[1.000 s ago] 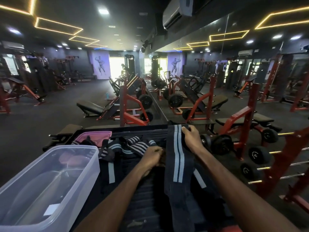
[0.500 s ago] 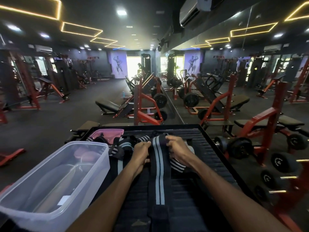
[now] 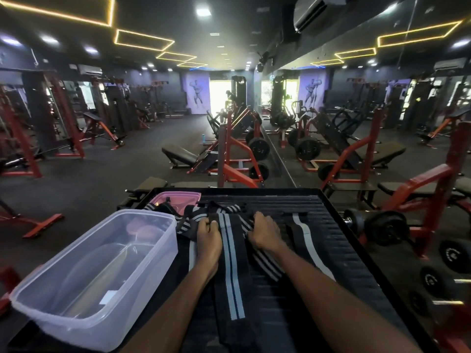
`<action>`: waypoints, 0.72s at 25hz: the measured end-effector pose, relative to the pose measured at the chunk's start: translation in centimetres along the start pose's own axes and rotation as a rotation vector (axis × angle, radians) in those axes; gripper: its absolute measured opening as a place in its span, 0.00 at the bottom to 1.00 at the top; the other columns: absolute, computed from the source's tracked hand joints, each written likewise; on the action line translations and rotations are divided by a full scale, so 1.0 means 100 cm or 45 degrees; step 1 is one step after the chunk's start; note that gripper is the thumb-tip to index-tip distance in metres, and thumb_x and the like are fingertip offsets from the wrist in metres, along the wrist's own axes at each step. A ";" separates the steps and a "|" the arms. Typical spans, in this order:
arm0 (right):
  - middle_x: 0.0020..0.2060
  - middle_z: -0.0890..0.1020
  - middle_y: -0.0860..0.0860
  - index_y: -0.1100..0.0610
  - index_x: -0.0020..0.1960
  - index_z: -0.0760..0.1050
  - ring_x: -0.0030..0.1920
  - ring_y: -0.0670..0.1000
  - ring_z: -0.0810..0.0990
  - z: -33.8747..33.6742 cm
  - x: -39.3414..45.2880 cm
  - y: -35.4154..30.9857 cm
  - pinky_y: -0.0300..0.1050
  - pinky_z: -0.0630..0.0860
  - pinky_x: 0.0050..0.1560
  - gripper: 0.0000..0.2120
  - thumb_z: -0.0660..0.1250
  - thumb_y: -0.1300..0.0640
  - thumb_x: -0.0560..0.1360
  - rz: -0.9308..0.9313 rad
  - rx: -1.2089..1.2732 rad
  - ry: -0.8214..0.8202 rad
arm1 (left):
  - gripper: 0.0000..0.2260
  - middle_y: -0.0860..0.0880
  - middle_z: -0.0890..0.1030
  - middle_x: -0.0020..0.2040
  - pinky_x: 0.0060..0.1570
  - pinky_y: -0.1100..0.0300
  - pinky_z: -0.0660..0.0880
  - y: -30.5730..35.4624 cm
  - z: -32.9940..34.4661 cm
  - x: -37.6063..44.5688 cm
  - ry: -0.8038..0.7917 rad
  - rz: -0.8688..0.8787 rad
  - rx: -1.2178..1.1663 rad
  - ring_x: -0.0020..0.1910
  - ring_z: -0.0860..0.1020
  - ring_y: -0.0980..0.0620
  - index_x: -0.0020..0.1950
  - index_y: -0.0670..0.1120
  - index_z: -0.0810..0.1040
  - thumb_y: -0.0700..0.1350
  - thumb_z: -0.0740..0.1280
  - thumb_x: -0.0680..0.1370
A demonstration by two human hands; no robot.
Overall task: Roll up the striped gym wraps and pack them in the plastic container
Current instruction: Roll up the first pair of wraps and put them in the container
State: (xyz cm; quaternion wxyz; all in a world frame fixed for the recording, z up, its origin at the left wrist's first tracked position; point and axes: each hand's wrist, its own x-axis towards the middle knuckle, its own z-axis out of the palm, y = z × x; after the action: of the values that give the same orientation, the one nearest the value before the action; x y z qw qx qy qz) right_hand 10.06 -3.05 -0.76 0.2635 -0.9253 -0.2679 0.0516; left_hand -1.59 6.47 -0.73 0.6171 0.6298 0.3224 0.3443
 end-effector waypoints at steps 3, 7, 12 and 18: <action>0.40 0.82 0.54 0.59 0.38 0.77 0.44 0.55 0.81 -0.012 0.013 0.002 0.48 0.78 0.47 0.02 0.65 0.63 0.68 0.083 0.300 0.023 | 0.07 0.47 0.78 0.39 0.41 0.52 0.72 -0.007 -0.004 0.001 -0.003 0.008 0.011 0.37 0.75 0.49 0.49 0.46 0.75 0.43 0.58 0.81; 0.32 0.80 0.52 0.61 0.35 0.78 0.38 0.52 0.79 -0.054 0.028 0.010 0.46 0.74 0.39 0.03 0.67 0.66 0.67 0.084 0.531 0.112 | 0.08 0.47 0.79 0.42 0.39 0.54 0.71 -0.009 -0.001 0.005 0.009 0.030 -0.025 0.37 0.75 0.50 0.56 0.44 0.75 0.42 0.58 0.82; 0.41 0.83 0.59 0.64 0.43 0.78 0.46 0.59 0.81 -0.091 0.033 0.033 0.50 0.73 0.41 0.08 0.61 0.67 0.69 0.102 0.502 0.335 | 0.08 0.49 0.77 0.43 0.36 0.61 0.70 -0.005 0.012 0.004 -0.027 0.056 -0.079 0.39 0.74 0.53 0.58 0.43 0.73 0.39 0.57 0.83; 0.55 0.81 0.61 0.59 0.50 0.76 0.57 0.65 0.78 -0.098 0.028 0.086 0.54 0.74 0.55 0.10 0.61 0.59 0.71 0.350 0.265 0.428 | 0.07 0.48 0.77 0.42 0.35 0.62 0.69 -0.009 0.011 0.005 -0.080 0.047 -0.054 0.36 0.73 0.55 0.55 0.42 0.74 0.39 0.57 0.82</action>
State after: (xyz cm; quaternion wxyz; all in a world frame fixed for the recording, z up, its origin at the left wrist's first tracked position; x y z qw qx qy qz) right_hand 18.76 -12.28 3.37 0.3890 -0.9164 -0.0852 -0.0403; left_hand -0.42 6.34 -1.64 0.6336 0.6330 0.2838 0.3425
